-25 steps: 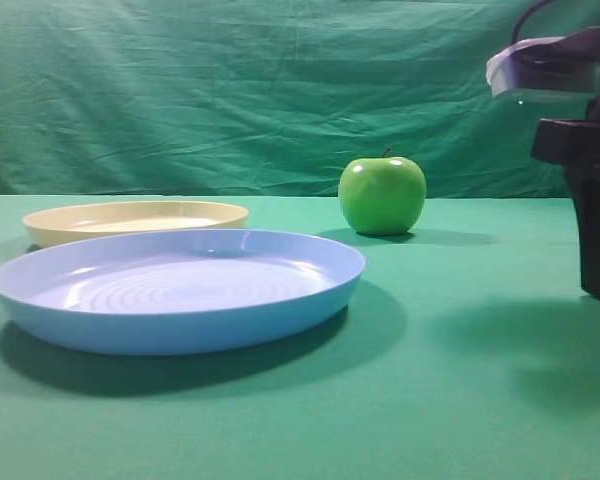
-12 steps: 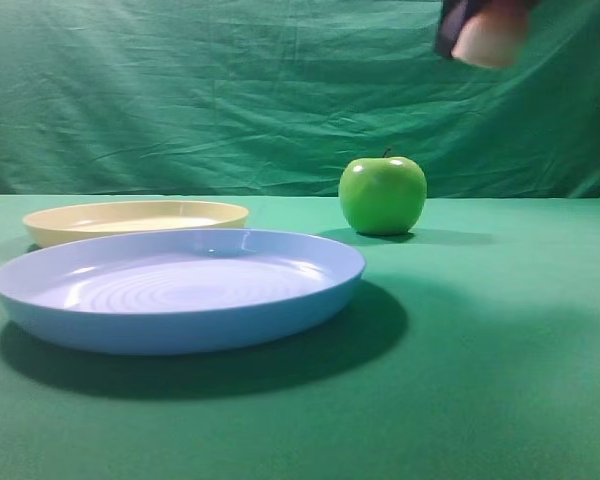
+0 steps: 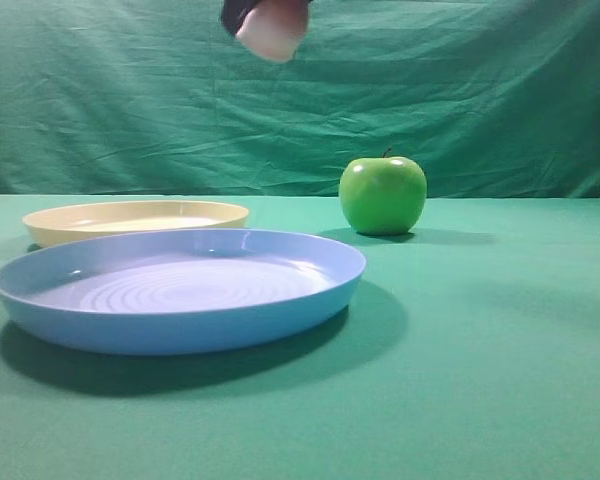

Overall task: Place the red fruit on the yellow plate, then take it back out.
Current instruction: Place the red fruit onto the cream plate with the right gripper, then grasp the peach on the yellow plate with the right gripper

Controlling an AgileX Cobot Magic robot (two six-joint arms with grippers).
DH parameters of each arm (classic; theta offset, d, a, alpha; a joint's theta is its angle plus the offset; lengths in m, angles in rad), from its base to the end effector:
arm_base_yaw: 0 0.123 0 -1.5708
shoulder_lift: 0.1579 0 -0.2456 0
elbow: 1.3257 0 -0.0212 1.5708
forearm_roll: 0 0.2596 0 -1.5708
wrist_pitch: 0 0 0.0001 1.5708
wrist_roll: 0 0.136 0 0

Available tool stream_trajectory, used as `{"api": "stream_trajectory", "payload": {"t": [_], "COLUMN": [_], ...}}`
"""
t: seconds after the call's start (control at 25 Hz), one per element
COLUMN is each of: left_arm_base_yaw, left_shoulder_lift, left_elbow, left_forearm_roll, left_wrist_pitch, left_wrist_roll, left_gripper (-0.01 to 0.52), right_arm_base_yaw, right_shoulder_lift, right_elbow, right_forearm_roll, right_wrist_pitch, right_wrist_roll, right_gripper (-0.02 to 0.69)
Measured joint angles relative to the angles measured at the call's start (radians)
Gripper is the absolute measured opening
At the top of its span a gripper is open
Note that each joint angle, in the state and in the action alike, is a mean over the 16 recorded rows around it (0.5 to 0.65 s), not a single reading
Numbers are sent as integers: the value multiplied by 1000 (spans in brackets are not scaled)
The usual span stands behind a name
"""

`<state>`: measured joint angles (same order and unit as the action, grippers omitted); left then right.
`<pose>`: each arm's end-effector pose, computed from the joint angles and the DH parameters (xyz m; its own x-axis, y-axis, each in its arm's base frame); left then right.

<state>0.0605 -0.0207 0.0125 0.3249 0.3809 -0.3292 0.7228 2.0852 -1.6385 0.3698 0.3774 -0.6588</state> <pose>0.1421 0.0248 0.1667 -0.2590 -0.0417 -0.9650 -0.1811 0.9834 0.0061 0.3669 0.3478 0.1554 -0.2419 -0.6202 -0.7462 -0.8467 0.5105 -0.1498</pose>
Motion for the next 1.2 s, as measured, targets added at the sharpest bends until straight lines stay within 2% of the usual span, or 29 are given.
{"api": "stream_trajectory", "payload": {"t": [0.32, 0.52, 0.64, 0.8, 1.2], "left_arm_base_yaw": [0, 0, 0, 0, 0], "left_shoulder_lift": [0, 0, 0, 0, 0], "left_elbow": [0, 0, 0, 0, 0], "left_forearm_roll": [0, 0, 0, 0, 0], "left_wrist_pitch": [0, 0, 0, 0, 0], "left_wrist_roll": [-1, -2, -2, -2, -2], "left_gripper": [0, 0, 0, 0, 0], "right_arm_base_yaw": [26, 22, 16, 5, -22], "right_shoulder_lift": [148, 142, 97, 8, -256], "right_elbow": [-85, -103, -108, -113, -119], "right_forearm_roll": [-4, -28, -46, -73, -112], "right_wrist_pitch": [-60, -16, 53, 202, 664], "right_wrist_roll": [-22, -25, -24, -23, 35], "right_gripper": [427, 543, 570, 516, 176]}}
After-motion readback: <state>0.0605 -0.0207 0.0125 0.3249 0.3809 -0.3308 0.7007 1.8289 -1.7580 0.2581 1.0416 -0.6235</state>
